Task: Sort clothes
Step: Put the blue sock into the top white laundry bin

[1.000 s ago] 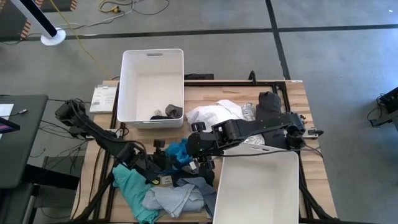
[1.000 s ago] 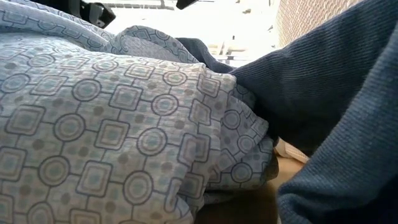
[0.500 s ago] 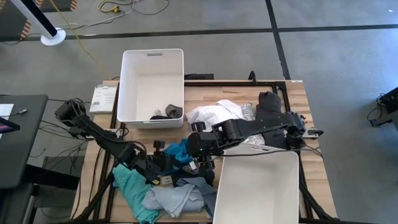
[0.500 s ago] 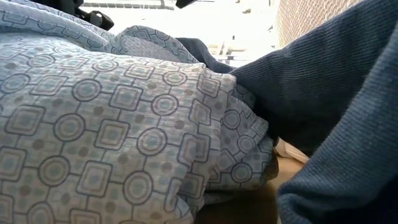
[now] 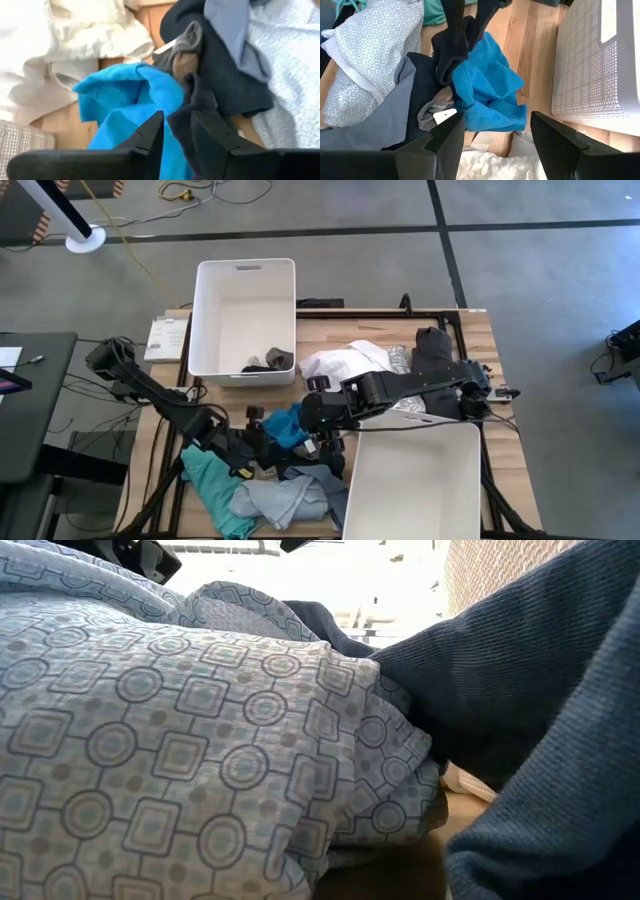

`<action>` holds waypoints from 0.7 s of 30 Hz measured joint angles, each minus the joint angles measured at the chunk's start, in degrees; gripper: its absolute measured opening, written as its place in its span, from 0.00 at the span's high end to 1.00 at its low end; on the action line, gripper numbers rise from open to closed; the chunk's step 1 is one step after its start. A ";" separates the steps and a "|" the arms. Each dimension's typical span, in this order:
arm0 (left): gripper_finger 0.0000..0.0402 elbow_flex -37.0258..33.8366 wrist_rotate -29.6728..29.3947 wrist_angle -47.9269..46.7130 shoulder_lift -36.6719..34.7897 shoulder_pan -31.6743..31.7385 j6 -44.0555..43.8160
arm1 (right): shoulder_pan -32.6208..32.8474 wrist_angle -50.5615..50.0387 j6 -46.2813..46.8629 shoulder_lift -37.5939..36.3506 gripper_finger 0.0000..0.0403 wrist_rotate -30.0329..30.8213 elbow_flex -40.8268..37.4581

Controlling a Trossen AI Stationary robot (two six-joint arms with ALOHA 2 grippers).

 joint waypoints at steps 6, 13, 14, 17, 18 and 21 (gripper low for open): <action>0.74 -1.46 2.18 2.57 1.60 -0.29 -0.42 | 0.00 0.37 -0.05 0.00 0.39 0.00 0.01; 0.62 -1.97 1.67 1.74 2.14 -1.23 -2.74 | 0.00 0.42 -0.01 0.00 0.39 0.00 0.01; 0.61 -1.97 0.97 1.06 2.15 -1.21 -3.17 | 0.00 0.46 -0.01 0.00 0.39 0.00 0.01; 0.57 -1.97 -1.35 -0.29 2.14 -1.21 -3.89 | 0.00 0.56 -0.12 0.00 0.39 0.00 0.01; 0.56 -1.97 -1.85 -0.70 2.14 -1.25 -4.24 | 0.00 0.63 -0.12 0.00 0.39 0.00 0.01; 0.54 -1.97 -3.42 -2.77 2.14 -1.31 -5.70 | 0.00 0.66 -0.14 0.00 0.39 0.00 0.01</action>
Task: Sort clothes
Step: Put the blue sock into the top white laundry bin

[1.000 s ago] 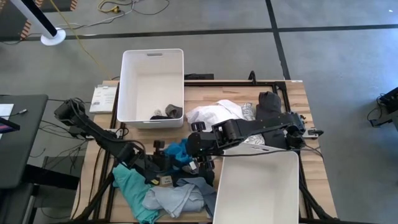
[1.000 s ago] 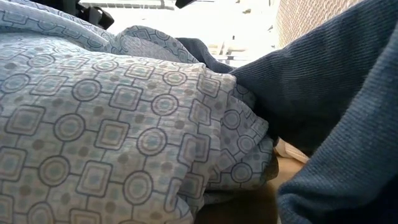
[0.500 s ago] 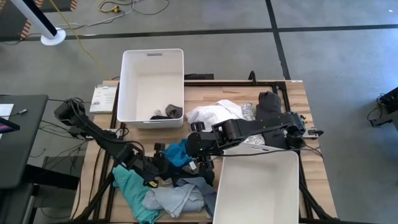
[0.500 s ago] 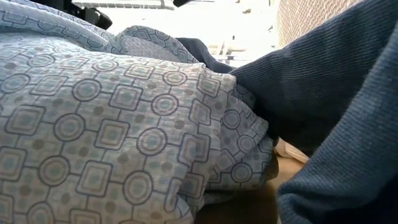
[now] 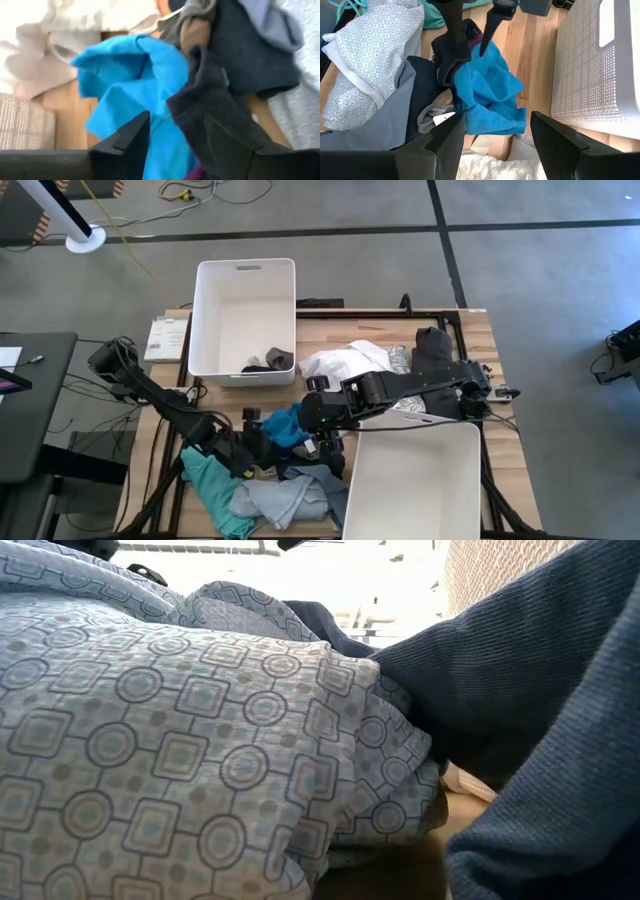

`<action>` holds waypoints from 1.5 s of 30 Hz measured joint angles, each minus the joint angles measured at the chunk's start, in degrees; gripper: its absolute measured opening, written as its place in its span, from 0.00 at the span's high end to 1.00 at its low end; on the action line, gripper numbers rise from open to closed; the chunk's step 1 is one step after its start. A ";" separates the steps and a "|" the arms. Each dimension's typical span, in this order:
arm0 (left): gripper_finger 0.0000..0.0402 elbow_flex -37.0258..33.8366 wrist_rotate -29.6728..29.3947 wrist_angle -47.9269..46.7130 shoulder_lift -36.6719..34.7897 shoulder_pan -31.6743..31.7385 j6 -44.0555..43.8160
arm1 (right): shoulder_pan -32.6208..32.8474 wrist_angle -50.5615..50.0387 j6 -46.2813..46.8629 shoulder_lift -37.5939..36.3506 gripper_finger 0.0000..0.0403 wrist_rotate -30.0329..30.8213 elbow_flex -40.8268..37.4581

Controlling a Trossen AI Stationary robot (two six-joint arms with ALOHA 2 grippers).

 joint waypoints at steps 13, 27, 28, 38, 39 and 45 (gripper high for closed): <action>0.57 -0.02 11.16 -0.44 -0.02 3.34 -0.72 | 0.05 0.06 0.25 0.00 0.39 0.01 0.00; 0.99 -0.02 15.83 -0.21 -0.02 3.26 1.16 | 0.81 0.06 0.92 0.00 0.39 0.04 0.00; 0.99 -0.02 15.66 -0.21 -0.02 3.26 1.25 | 0.81 0.06 0.95 0.00 0.39 0.04 0.00; 1.00 2.76 10.49 -2.17 -1.92 2.14 3.77 | 0.81 2.72 1.24 0.00 0.39 -0.03 -0.58; 1.00 3.33 9.57 -2.45 -2.36 1.96 4.41 | 0.81 3.92 0.98 0.00 0.39 -0.50 -1.10; 1.00 7.83 3.76 -5.71 -5.65 -0.11 6.93 | 0.63 10.63 -0.61 0.00 0.39 -1.57 -4.99</action>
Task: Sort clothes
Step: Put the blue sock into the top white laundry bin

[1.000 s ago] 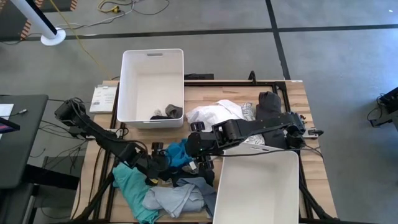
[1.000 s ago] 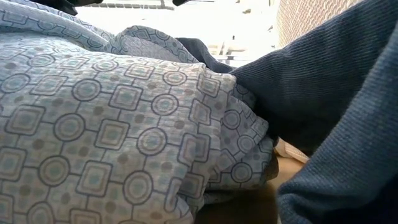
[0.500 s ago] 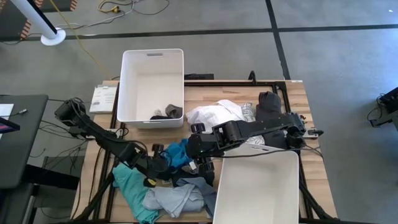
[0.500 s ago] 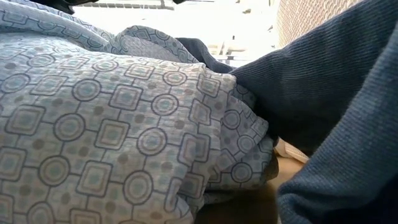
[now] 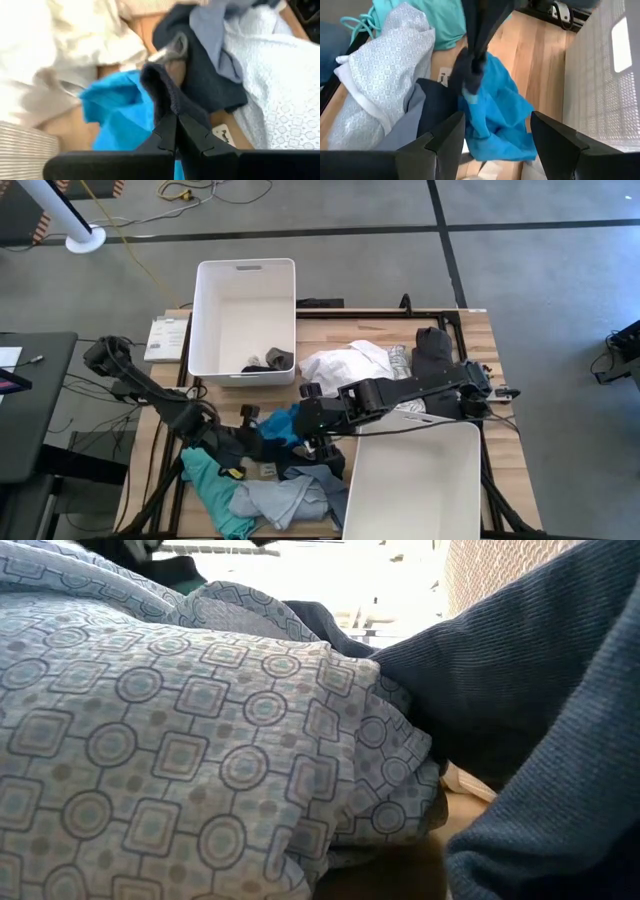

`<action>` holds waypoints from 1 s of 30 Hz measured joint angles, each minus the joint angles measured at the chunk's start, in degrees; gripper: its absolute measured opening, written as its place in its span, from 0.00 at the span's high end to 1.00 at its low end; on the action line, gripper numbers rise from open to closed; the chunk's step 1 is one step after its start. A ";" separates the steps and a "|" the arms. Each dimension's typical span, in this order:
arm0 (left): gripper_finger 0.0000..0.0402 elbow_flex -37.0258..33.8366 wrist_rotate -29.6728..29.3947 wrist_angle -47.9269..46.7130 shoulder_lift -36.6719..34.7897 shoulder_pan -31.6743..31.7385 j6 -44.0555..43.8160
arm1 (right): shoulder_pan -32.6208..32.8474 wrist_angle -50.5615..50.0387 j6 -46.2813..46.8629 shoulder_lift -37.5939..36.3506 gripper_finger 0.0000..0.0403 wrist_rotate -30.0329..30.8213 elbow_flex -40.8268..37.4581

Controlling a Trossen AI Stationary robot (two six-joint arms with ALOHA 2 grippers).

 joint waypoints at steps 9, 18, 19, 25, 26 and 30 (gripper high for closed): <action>1.00 5.57 -9.78 -6.86 -3.89 -3.43 0.46 | -2.37 7.11 -0.14 0.04 0.39 0.12 -3.88; 1.00 6.93 -12.82 -8.96 -4.26 -4.09 1.66 | -2.60 14.10 -2.56 0.02 0.39 -4.37 -4.91; 1.00 6.93 -12.90 -8.97 -4.25 -4.09 1.66 | -2.60 14.09 -2.56 0.02 0.39 -5.09 -4.91; 1.00 6.93 -14.73 -8.57 -4.25 -4.09 3.43 | -2.58 16.99 -2.00 0.09 0.39 -7.41 -4.93; 1.00 6.93 -15.12 -8.24 -4.25 -4.09 3.86 | -2.58 18.20 -1.57 0.73 0.39 -7.43 -4.91; 1.00 6.93 -15.55 -6.01 -4.25 -4.07 5.29 | -3.03 19.60 -0.58 2.19 0.41 -7.45 -4.99</action>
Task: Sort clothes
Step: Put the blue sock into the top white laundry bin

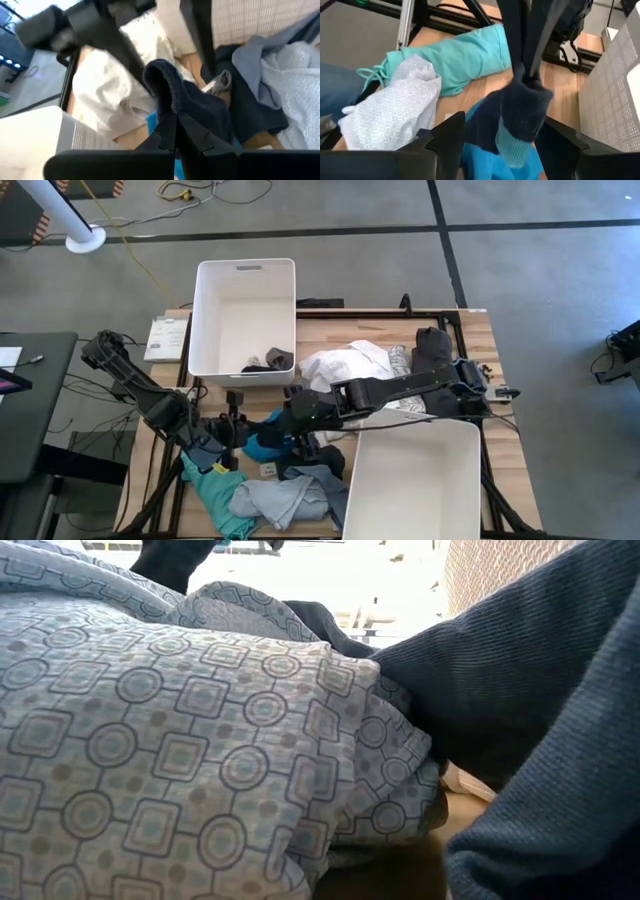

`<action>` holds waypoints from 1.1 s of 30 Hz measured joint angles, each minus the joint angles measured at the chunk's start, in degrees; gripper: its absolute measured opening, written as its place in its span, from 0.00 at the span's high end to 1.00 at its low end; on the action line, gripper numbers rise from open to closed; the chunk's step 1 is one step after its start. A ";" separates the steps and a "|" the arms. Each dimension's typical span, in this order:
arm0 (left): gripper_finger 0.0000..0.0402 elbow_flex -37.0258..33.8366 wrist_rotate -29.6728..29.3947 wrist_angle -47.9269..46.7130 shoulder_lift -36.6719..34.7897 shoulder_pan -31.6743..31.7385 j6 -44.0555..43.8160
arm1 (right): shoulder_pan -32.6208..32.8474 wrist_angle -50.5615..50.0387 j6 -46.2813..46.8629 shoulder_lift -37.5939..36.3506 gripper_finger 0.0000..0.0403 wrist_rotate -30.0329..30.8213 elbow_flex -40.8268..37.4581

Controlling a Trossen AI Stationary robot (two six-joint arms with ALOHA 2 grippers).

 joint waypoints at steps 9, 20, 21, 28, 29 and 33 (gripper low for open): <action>1.00 0.00 -0.01 0.47 0.00 0.00 0.08 | -1.01 1.39 -1.49 1.63 0.79 0.09 0.06; 0.80 0.00 -0.24 -0.80 -0.38 -0.94 -3.27 | -1.47 -0.68 -3.97 0.18 0.99 0.31 0.20; 0.77 0.00 -0.59 -1.37 -0.42 -1.02 -4.05 | -1.56 -0.51 -4.14 -0.04 0.99 0.42 0.54; 0.63 0.00 -1.78 -7.79 -0.42 -2.42 -13.46 | -3.08 -2.95 -7.31 -2.13 1.00 1.82 4.20; 0.62 -0.01 -1.82 -8.59 -0.41 -2.76 -14.86 | -3.45 -2.47 -7.86 -2.38 1.00 1.86 4.80; 0.62 -0.07 -1.82 -12.93 -0.39 -4.05 -20.98 | -5.54 -2.26 -9.41 -4.18 1.00 2.05 6.35</action>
